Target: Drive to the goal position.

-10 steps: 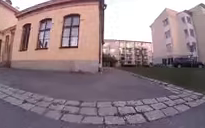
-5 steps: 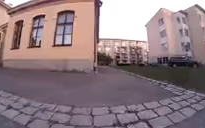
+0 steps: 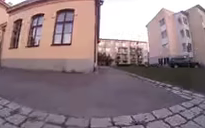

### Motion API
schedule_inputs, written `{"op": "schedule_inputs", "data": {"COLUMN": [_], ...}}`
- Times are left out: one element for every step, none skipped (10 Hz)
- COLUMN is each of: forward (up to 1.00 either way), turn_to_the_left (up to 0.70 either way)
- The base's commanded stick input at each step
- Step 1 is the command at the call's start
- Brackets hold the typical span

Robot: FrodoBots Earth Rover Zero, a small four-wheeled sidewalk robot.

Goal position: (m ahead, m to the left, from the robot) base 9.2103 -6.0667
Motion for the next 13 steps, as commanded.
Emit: {"op": "schedule_inputs", "data": {"forward": [0.50, 0.50, 0.50, 0.50, 0.50, 0.50, 0.50, 0.50, 0.50, 0.50, 0.50, 0.50, 0.50], "turn_to_the_left": [-0.01, -0.01, -0.01, -0.01, -0.01, -0.01, -0.01, -0.01, -0.01, -0.01, -0.01, -0.01, -0.01]}}
